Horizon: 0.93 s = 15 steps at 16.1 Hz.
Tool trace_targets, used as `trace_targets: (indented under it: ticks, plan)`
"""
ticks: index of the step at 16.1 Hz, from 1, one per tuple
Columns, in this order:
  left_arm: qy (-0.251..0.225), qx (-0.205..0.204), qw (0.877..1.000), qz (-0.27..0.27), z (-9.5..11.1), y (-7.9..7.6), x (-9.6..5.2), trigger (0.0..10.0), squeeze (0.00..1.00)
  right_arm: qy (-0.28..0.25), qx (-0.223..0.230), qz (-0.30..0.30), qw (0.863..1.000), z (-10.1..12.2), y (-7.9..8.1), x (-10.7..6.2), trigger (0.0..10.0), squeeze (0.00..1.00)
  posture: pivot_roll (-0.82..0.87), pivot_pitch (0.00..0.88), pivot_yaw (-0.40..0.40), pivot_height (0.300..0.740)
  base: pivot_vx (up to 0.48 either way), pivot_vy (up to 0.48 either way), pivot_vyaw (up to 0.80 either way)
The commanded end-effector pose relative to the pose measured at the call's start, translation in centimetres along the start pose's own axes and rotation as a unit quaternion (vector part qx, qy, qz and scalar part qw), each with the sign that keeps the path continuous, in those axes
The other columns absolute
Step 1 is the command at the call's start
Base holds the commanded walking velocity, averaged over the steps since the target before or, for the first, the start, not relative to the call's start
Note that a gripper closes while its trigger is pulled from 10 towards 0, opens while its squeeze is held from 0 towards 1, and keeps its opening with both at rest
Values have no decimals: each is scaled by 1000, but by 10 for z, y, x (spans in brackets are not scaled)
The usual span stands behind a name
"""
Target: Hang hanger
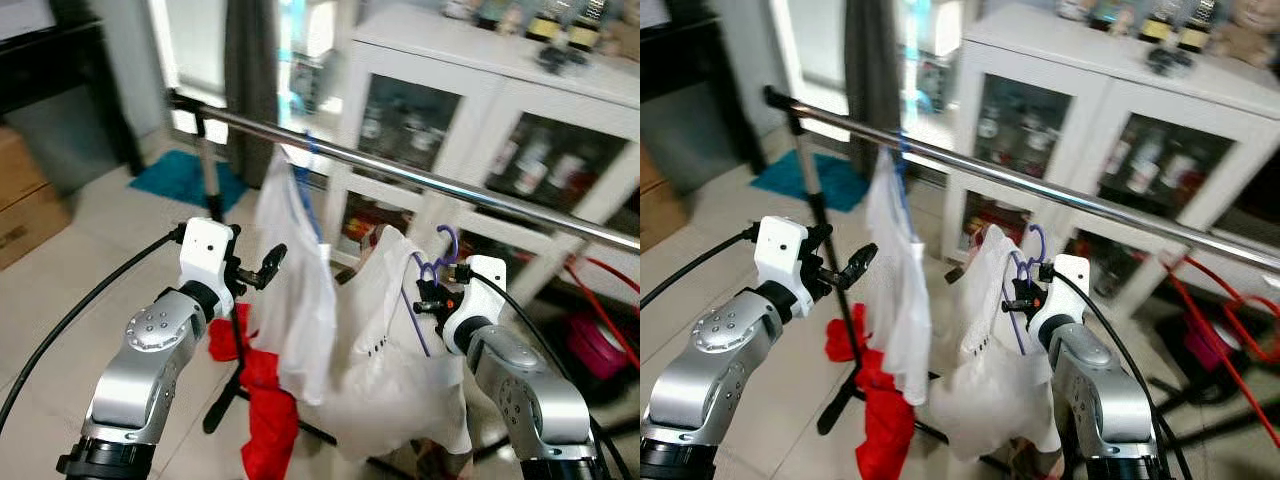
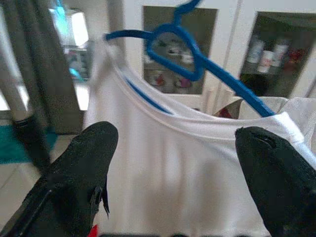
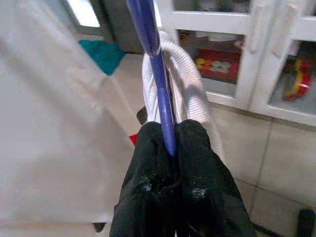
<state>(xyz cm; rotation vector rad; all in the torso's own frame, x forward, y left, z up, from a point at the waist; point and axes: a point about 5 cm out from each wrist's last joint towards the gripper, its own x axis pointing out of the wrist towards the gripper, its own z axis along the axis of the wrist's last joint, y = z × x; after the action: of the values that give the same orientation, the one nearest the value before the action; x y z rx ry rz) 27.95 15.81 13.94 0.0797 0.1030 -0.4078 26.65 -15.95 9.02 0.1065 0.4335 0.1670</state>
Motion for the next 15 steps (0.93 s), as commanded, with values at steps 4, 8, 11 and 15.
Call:
trace_targets:
  ticks: [4, 8, 11, 15]
  plan:
    - [1, 4, 1000, 5, -1, 3, -1, 10000, 0, -19, -6, -11, 1000, 8, -5, 0, 0, 0, -62, 0, -80, 740, -287, 0, -800]
    - [7, 3, 1000, -6, -3, -1, -2, 10000, 0, -16, -4, -5, 1000, 9, 3, 3, 0, 0, -51, 18, -67, 740, -283, 0, -469]
    - [7, 3, 1000, -3, -3, 2, -2, 10000, 0, -17, 17, -5, 1000, 9, 6, 2, 0, 0, -49, 15, -64, 740, -272, 0, 0]
    - [3, 7, 1000, -5, 0, 3, 3, 10000, 0, -30, 4, 10, 999, 13, 6, 3, 0, 0, -52, 0, -60, 740, -257, 0, 0]
